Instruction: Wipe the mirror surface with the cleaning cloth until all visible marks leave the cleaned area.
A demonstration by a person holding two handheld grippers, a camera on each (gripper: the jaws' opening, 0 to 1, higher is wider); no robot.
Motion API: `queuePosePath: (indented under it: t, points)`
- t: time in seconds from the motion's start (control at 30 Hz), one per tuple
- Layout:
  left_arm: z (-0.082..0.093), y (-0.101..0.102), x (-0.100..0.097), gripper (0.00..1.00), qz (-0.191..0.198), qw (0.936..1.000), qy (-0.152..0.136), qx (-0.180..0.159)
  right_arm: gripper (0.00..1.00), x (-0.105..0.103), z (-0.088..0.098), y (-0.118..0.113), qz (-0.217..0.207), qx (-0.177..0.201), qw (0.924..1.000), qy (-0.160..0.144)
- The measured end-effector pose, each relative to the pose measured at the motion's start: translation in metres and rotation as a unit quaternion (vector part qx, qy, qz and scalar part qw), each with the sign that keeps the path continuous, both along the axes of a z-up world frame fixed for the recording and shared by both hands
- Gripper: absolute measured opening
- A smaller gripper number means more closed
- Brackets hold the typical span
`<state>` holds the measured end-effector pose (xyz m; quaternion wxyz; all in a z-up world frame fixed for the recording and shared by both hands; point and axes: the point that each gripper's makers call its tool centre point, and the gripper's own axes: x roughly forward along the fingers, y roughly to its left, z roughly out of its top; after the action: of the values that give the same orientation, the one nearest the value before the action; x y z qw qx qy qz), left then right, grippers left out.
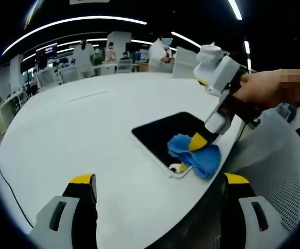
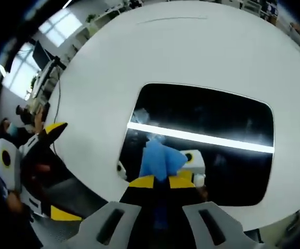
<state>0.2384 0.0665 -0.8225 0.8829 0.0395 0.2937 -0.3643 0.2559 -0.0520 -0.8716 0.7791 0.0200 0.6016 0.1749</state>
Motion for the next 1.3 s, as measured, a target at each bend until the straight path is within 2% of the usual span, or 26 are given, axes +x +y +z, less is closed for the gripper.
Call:
queuePosePath:
  t: [0.87, 1.3]
  points:
    - [-0.004, 0.002, -0.001, 1.0, 0.0, 0.9999, 0.01, 0.003, 0.02, 0.001, 0.001, -0.001, -0.007, 0.01, 0.9999, 0.002]
    - [-0.006, 0.003, -0.001, 1.0, 0.005, 0.9998, 0.015, 0.009, 0.02, 0.002, 0.001, -0.011, -0.008, 0.012, 0.9999, 0.006]
